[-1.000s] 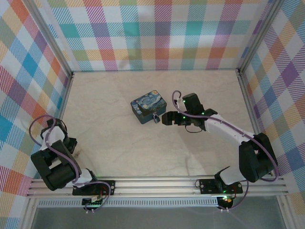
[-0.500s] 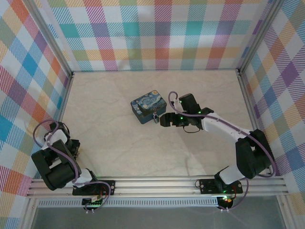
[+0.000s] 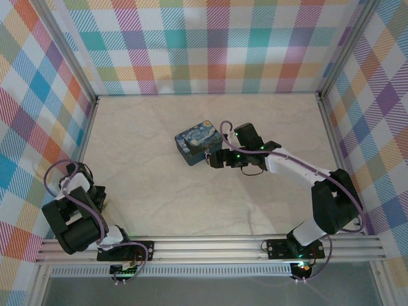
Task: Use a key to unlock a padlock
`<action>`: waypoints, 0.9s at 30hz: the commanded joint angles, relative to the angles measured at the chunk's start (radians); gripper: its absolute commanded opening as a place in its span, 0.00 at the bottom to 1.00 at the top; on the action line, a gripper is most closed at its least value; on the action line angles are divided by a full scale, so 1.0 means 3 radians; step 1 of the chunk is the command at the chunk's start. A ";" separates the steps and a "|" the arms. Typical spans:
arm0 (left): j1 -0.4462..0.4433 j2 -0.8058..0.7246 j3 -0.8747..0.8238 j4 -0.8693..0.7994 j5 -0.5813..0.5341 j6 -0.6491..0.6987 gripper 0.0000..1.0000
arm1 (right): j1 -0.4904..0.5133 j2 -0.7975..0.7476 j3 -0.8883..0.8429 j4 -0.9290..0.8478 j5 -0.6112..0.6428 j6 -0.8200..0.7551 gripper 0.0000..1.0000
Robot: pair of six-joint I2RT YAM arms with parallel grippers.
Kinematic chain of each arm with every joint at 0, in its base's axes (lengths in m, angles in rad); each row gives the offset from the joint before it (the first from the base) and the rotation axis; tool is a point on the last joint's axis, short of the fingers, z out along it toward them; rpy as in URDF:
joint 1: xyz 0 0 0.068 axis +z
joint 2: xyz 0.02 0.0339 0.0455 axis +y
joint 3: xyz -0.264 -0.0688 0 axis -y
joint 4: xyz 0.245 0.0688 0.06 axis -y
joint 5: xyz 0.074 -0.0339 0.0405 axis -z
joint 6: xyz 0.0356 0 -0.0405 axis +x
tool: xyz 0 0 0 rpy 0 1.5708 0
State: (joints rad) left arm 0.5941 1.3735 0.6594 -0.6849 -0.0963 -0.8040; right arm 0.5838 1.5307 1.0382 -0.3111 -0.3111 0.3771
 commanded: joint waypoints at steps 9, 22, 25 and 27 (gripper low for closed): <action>-0.0336 0.0070 0.0120 0.0040 0.0113 -0.0127 0.04 | 0.0068 0.0073 0.0121 -0.0072 0.0068 -0.0070 0.80; -0.2403 -0.0192 0.0725 -0.0154 0.0103 -0.0574 0.00 | 0.0019 0.0139 -0.0023 0.0084 0.0158 0.0156 0.80; -0.3128 -0.0021 0.0853 -0.0054 -0.0089 -0.0836 0.00 | -0.0071 0.0064 -0.0099 0.0032 0.0351 0.0248 0.80; -0.3570 0.0229 0.0984 0.0015 -0.0166 -0.0962 0.00 | -0.0183 -0.0027 -0.0200 0.0010 0.0573 0.0343 0.80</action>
State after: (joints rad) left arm -0.3588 1.3720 0.9218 -0.6765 -0.0929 -1.0012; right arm 0.5667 1.5604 1.0153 -0.2924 -0.2291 0.4301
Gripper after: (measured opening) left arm 0.057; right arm 0.797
